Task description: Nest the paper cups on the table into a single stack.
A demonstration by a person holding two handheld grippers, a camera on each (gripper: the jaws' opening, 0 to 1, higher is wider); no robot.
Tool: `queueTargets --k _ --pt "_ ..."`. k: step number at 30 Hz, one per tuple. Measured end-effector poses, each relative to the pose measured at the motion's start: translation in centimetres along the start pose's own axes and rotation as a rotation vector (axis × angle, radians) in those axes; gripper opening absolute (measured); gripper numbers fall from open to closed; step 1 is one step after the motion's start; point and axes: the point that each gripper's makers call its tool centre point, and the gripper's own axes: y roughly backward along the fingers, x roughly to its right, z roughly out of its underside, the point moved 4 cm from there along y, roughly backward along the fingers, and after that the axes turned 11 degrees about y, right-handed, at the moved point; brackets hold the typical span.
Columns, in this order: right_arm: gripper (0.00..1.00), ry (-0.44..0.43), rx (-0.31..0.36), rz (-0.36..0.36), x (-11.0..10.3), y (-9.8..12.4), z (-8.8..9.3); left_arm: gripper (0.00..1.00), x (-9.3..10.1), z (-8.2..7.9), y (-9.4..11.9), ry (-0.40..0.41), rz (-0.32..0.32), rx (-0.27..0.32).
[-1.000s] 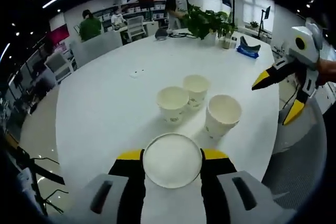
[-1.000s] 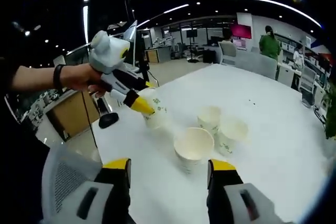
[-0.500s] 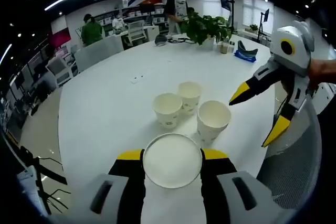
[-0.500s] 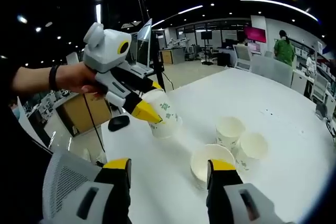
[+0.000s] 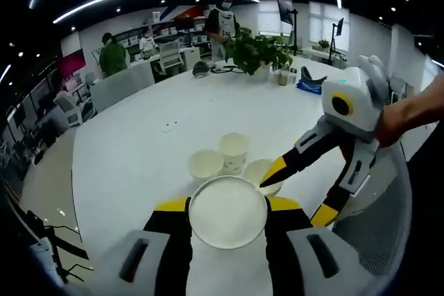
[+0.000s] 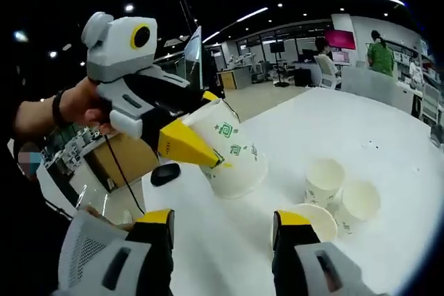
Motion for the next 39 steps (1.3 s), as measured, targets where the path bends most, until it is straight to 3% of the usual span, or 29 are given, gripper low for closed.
queueTargets --k 12,30,39 --pt "0.57 -0.013 0.056 -0.015 0.7 -0.2 -0.7 0.39 1.8 -2.6 -0.3 -0.009 0.057 0.053" --pt "0.52 -0.022 0.134 -0.018 0.8 1.8 -1.7 0.39 2.5 -2.3 -0.6 -0.005 0.089 0.043" --pt "0.48 0.025 0.127 -0.03 0.8 2.8 -1.8 0.39 2.9 -1.6 -0.5 -0.025 0.12 0.022"
